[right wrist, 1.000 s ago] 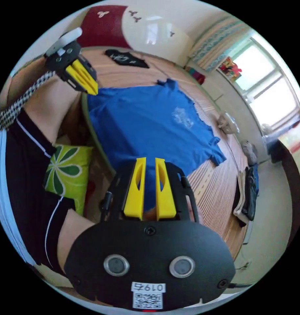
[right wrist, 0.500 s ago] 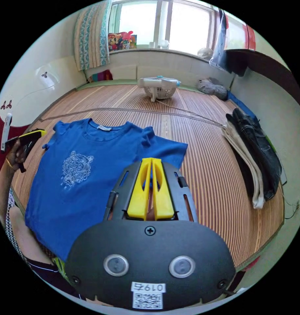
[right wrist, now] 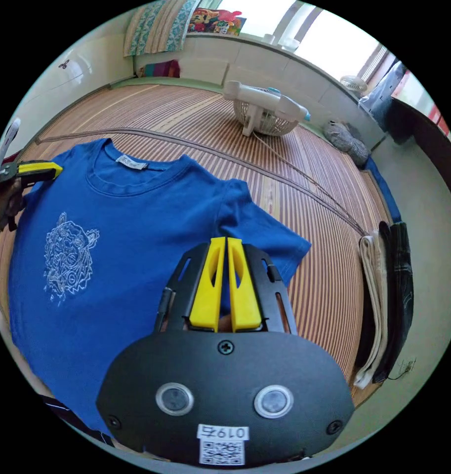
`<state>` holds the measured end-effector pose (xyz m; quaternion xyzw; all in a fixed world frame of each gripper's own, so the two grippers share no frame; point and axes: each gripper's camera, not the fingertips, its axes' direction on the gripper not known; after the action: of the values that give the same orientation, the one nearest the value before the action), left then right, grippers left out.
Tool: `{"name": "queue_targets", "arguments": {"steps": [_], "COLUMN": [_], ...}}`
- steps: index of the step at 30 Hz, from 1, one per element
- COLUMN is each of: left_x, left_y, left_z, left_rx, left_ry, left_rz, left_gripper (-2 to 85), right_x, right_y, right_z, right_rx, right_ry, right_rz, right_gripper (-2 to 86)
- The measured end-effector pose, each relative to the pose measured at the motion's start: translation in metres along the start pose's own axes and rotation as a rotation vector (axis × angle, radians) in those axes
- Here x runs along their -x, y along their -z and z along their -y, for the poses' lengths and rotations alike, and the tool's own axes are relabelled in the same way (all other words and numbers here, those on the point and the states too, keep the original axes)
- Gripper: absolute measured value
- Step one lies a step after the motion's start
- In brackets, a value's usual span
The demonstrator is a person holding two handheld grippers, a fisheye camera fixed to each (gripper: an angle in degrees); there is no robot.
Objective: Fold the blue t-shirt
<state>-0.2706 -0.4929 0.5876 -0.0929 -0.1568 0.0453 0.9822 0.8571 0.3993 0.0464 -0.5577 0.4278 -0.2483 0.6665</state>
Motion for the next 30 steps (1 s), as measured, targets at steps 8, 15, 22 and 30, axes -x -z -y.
{"name": "queue_targets", "arguments": {"steps": [8,15,22,30], "left_x": [0.022,-0.036,-0.169,-0.25], "left_y": [0.048,0.177,0.232,0.229], "left_z": [-0.006,-0.21,-0.467,-0.587], "left_rx": [-0.144,-0.369,-0.329,-0.298], "left_ry": [0.106,-0.197,-0.636,-0.751], "left_rz": [-0.064,-0.061,0.091,0.249], "left_gripper": [0.9,0.9,0.7,0.8], "right_x": [0.016,0.089,0.202,0.355], "right_y": [0.081,0.262,0.344,0.349], "right_z": [0.004,-0.184,-0.357,-0.485], "right_rx": [-0.209,-0.469,-0.431,-0.363], "right_ry": [-0.01,0.188,0.397,0.656], "right_rz": [0.045,-0.095,-0.037,-0.181], "right_gripper": [-0.9,1.8,8.5,8.1]}}
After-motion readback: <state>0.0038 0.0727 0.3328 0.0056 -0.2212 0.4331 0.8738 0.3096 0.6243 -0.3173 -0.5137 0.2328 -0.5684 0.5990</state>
